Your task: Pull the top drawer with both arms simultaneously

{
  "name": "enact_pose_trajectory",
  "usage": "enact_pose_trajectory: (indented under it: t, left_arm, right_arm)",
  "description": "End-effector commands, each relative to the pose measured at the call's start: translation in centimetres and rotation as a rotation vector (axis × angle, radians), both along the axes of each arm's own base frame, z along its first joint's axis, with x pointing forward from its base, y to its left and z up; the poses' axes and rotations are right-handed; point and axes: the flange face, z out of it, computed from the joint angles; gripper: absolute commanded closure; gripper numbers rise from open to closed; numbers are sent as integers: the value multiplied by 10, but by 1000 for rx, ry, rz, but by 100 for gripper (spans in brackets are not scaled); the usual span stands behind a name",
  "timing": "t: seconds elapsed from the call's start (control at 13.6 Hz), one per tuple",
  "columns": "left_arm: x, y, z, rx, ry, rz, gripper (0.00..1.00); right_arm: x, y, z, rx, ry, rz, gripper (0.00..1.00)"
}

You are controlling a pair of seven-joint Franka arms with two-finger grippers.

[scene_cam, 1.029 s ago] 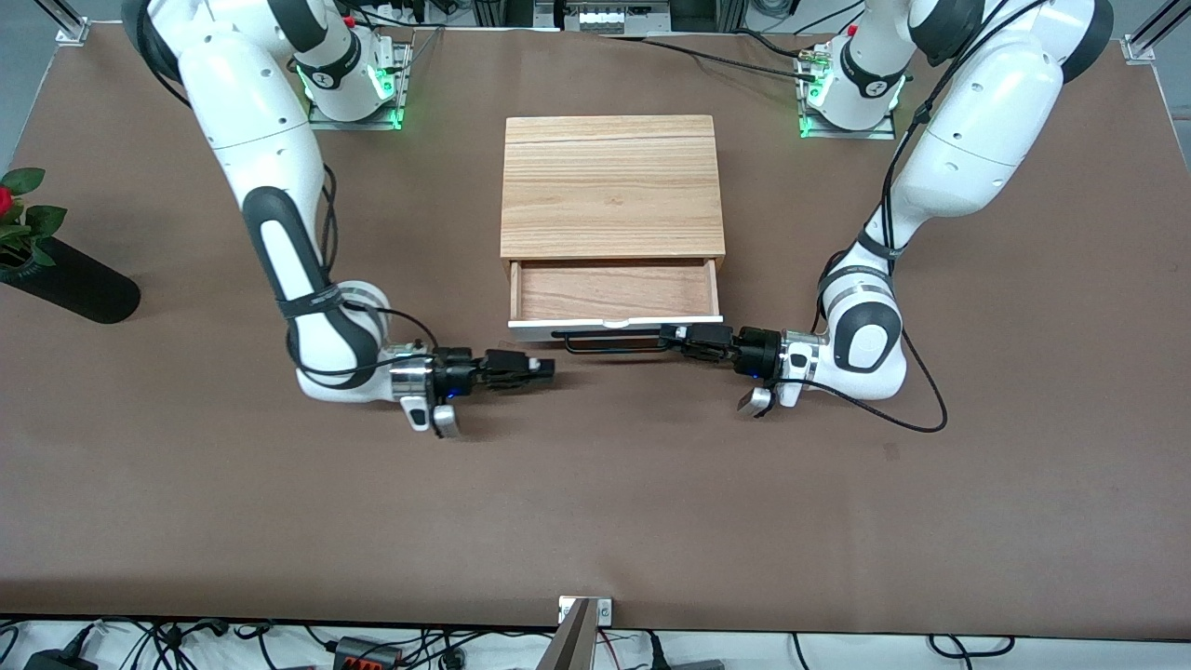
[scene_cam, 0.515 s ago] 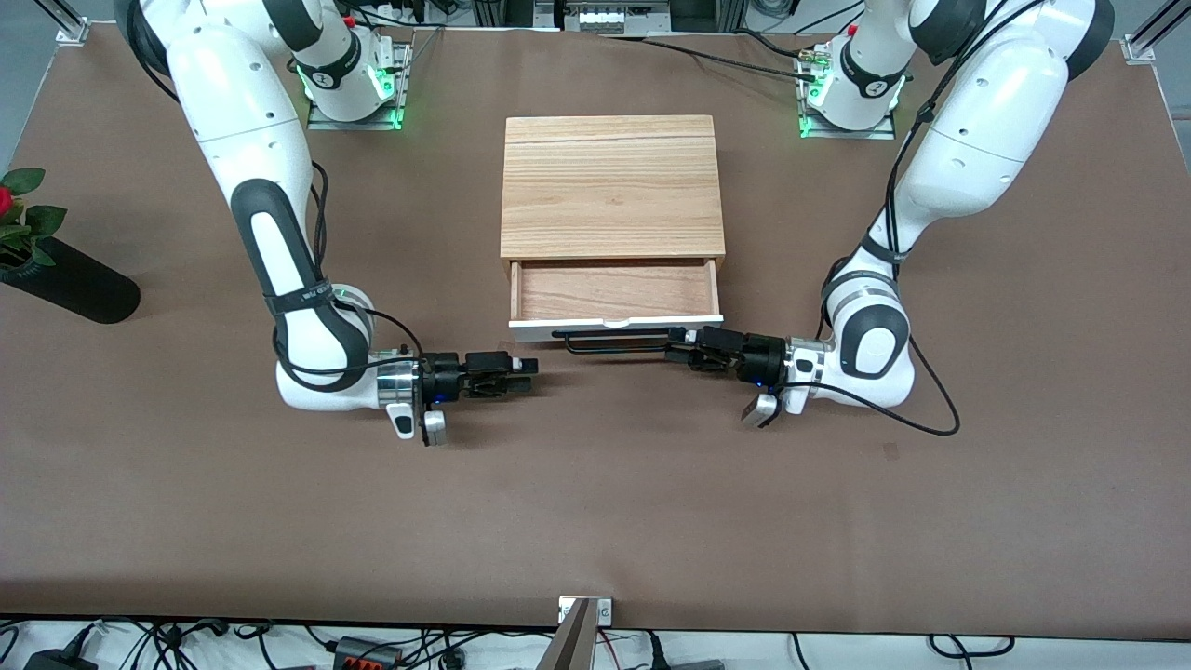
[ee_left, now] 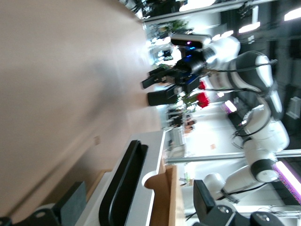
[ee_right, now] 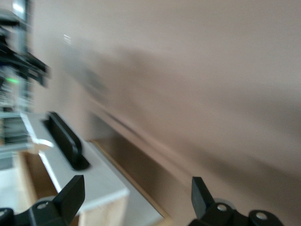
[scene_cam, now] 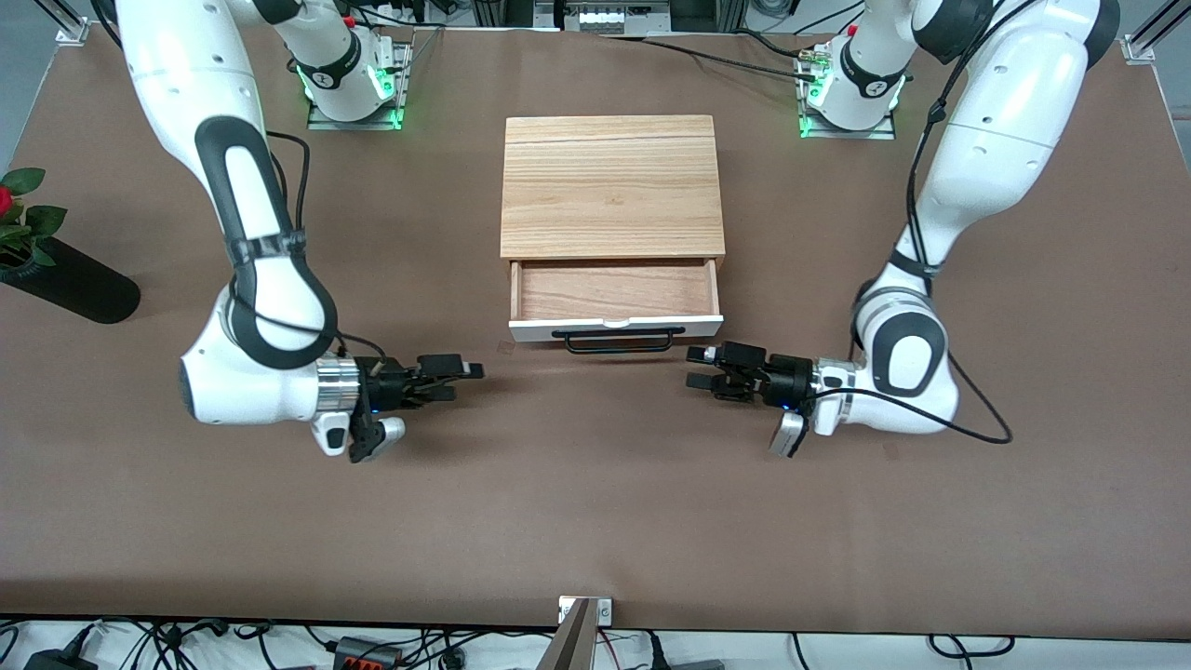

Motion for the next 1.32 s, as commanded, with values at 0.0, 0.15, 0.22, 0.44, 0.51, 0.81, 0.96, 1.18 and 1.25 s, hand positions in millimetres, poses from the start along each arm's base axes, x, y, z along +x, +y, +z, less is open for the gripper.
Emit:
enact_pose_trajectory:
  t: [0.0, 0.15, 0.22, 0.44, 0.51, 0.81, 0.96, 1.18, 1.25]
  left_arm:
    - [22, 17, 52, 160, -25, -46, 0]
    - [21, 27, 81, 311, -56, -87, 0]
    - [19, 32, 100, 413, -96, -116, 0]
    - [8, 40, 175, 721, -195, -149, 0]
    - [2, 45, 203, 817, -260, -166, 0]
    - [-18, 72, 264, 989, -287, -158, 0]
    - [-29, 84, 300, 1109, -213, -14, 0]
    - [-54, 94, 343, 1277, -157, 87, 0]
    - [-60, 94, 348, 1286, -161, 84, 0]
  right_arm:
    - [-1, -14, 37, -236, -74, 73, 0]
    - [-6, -28, 67, -465, -104, 109, 0]
    - [-11, -36, 79, -574, -92, 132, 0]
    - [-33, -69, 128, -814, -39, 183, 0]
    - [-43, -85, 146, -832, 13, 176, 0]
    - [-78, -162, 229, -812, 102, 77, 0]
    - [-97, -181, 272, -798, 77, 31, 0]
    - [-124, -189, 329, -781, -5, -14, 0]
    - [-130, -194, 341, -777, -22, -26, 0]
